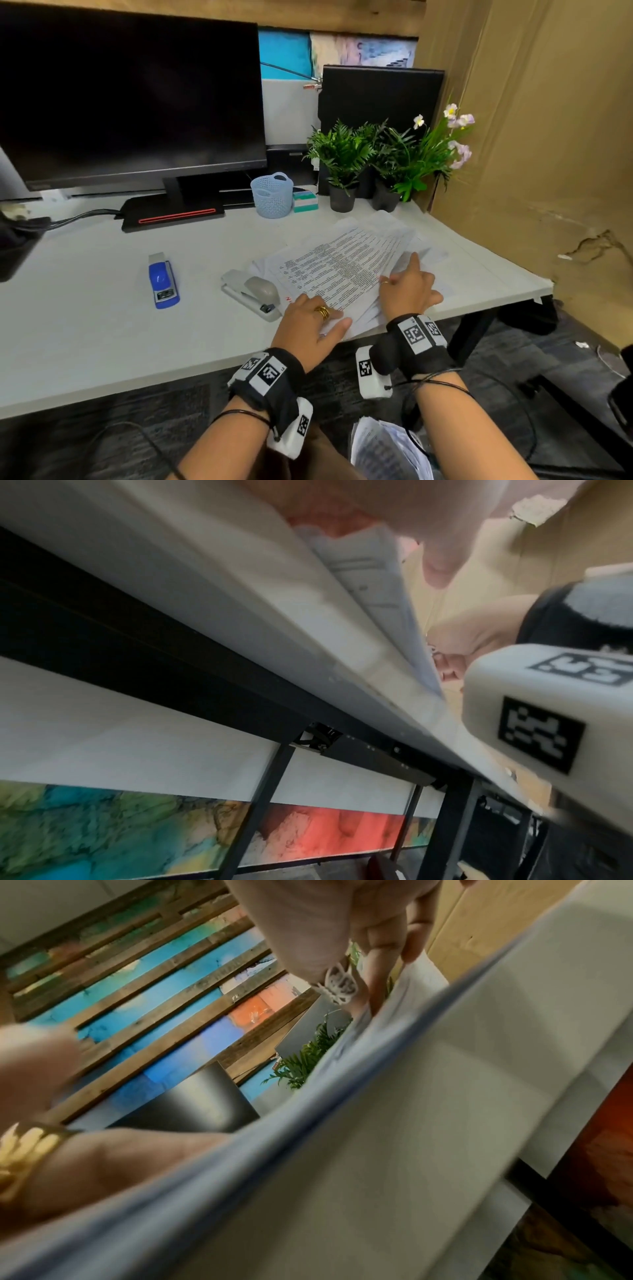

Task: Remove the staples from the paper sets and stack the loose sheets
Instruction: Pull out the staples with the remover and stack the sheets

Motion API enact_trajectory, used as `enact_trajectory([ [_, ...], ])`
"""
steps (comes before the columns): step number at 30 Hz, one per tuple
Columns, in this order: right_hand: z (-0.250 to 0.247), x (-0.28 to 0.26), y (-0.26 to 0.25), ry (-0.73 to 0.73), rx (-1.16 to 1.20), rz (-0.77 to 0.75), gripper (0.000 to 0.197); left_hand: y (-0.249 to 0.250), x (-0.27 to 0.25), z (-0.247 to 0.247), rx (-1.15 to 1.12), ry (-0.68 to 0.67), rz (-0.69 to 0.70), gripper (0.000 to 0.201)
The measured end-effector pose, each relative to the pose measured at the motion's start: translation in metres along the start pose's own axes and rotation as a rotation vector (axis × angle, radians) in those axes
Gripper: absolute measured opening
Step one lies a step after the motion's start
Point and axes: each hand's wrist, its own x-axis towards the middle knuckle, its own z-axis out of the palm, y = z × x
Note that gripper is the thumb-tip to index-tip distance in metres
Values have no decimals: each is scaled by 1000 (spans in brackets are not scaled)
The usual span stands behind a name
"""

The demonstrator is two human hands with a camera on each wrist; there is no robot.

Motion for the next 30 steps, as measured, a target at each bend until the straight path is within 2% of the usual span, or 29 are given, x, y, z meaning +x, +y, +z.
enact_trajectory([
  [2, -2, -2, -2, 26, 13, -42, 44, -1, 2, -1, -95, -2, -29, 50],
  [5, -10, -4, -6, 111, 123, -114, 35, 1, 5, -5, -100, -40, -31, 28],
  [8, -19, -2, -8, 197, 369, -194, 29, 4, 10, -10, -81, -54, -26, 33],
  [10, -26, -1, -9, 240, 475, -225, 27, 11, 14, -19, -95, -14, -32, 40],
  [13, -39, -2, -15, 273, 684, -193, 26, 26, 23, -36, -77, 77, 5, 51],
  [16, -52, -5, -22, 334, 874, -155, 26, 45, 31, -61, -19, 226, 48, 56],
  [20, -64, -7, -31, 391, 1115, -79, 30, 62, 35, -97, 61, 379, -25, 62],
  [24, -60, -8, -32, 254, 1190, -71, 35, 60, 31, -127, 104, 438, -247, 83],
  [27, -50, -19, -29, 79, 1155, -145, 32, 49, 21, -145, 81, 459, -389, 80],
  [30, -40, -42, -27, -134, 1086, -289, 34, 32, 8, -156, 86, 443, -430, 77],
])
